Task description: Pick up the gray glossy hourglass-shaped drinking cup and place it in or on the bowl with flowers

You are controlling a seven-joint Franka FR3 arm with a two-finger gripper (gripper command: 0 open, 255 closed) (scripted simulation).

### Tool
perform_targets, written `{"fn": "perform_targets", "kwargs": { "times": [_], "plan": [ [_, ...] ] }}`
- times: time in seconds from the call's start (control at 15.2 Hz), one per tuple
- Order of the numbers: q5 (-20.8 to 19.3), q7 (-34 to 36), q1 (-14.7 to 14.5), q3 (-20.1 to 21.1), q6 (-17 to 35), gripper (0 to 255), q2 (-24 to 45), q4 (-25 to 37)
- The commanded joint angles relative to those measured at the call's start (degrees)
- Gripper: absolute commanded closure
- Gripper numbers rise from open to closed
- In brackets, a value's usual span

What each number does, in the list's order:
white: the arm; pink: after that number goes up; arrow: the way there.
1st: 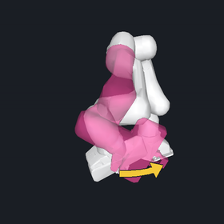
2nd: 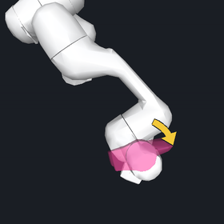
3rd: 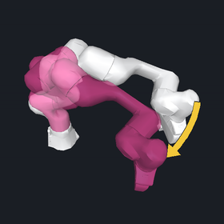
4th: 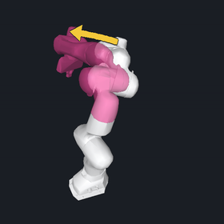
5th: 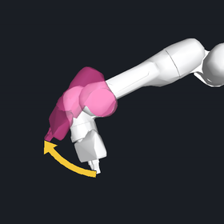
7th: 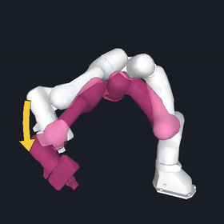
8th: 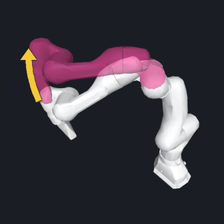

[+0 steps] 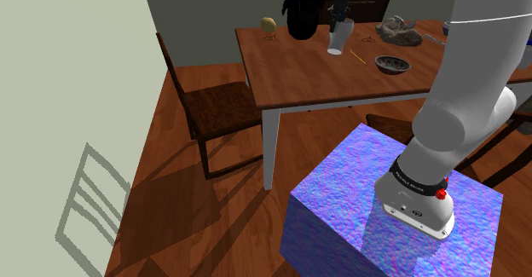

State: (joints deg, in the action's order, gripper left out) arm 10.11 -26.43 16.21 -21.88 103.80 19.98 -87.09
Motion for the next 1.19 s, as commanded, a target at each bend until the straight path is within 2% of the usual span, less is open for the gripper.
{"fn": "perform_targets", "kwargs": {
  "times": [0.0, 0.13, 0.33, 0.73, 1.12],
  "plan": [
    [-0.13, 0.22, 0.04, -0.05, -1.74, 255, -0.19, 1.59],
    [-0.19, 0.33, 0.14, -0.09, -3.21, 255, -0.25, 3.02],
    [-0.38, -3.02, 2.28, -1.31, -3.67, 255, -1.46, 2.06],
    [-0.32, -10.04, 7.03, -3.77, -5.3, 255, -2.32, 2.32],
    [0.57, -17.43, 12.54, -6.15, -7.87, 255, -0.99, 5.52]
  ]
}}
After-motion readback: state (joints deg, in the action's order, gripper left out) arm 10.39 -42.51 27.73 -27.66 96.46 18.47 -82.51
